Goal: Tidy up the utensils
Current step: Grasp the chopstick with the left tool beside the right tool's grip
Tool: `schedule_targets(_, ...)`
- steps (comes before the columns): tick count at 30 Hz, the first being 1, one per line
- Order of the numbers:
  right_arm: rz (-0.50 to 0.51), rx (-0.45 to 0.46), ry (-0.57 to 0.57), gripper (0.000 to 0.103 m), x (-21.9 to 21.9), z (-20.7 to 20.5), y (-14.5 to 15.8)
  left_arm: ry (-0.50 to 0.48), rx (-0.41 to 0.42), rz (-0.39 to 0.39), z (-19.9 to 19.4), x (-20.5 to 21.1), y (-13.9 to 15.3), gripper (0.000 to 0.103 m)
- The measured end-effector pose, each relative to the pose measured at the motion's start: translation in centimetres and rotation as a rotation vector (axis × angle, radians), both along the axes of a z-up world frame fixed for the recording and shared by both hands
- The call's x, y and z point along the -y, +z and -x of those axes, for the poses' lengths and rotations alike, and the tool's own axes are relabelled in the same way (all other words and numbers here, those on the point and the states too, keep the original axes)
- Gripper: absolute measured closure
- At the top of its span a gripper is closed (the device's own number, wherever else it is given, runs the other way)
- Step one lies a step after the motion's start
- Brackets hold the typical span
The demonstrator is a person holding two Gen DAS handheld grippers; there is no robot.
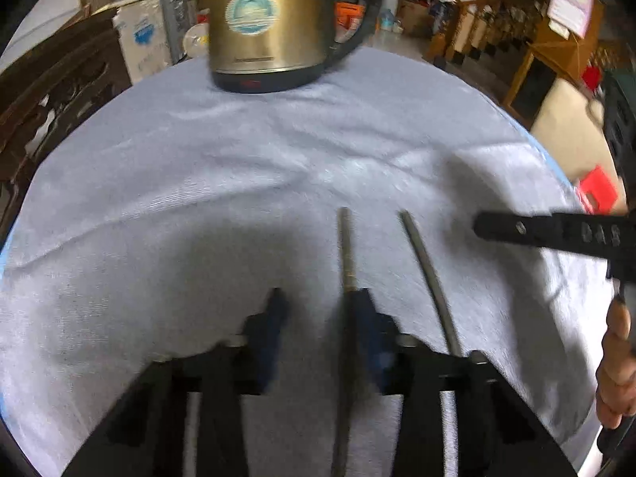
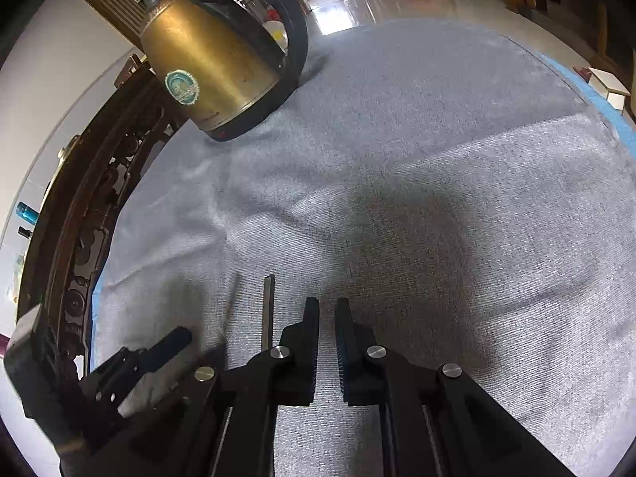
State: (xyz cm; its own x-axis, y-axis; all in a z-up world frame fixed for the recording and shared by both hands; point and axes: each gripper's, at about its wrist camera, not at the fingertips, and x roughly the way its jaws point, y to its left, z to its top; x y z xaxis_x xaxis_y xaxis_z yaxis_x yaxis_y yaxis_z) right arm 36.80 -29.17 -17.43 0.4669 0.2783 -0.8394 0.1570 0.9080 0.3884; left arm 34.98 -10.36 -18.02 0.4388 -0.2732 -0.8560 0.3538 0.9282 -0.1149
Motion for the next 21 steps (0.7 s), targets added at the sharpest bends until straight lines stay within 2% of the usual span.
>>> schedule_targets(5, -0.002, -0.010, 0.056, 0.092, -1.8, -0.6, 0.2, 0.075, -0.046, 0.001, -1.4, -2.5, -0.1, 0.074)
schedule_targets(7, 0.018, -0.018, 0.078, 0.076, -3.0, -1.0, 0.3, 0.091, -0.074, 0.026, -2.1, -3.4, 0.0, 0.068)
schedule_targets(9, 0.049, -0.030, 0.095, 0.068, -4.1, -1.5, 0.2, 0.113, -0.070, 0.010, -2.6, -3.7, 0.0, 0.060)
schedule_targets(13, 0.148, -0.081, 0.115, 0.067, -5.9, -2.7, -0.1, 0.131, -0.077, 0.004, -4.4, -3.7, -0.2, 0.057)
schedule_targets(17, 0.224, -0.116, 0.120, 0.067, -7.1, -3.7, -0.2, 0.090, -0.071, -0.011, -5.6, -2.0, -0.3, 0.056)
schedule_targets(21, 0.333, -0.132, 0.148, 0.088, -8.1, -4.1, -0.1, 0.060, -0.062, -0.044, -5.8, -0.8, -0.3, 0.056)
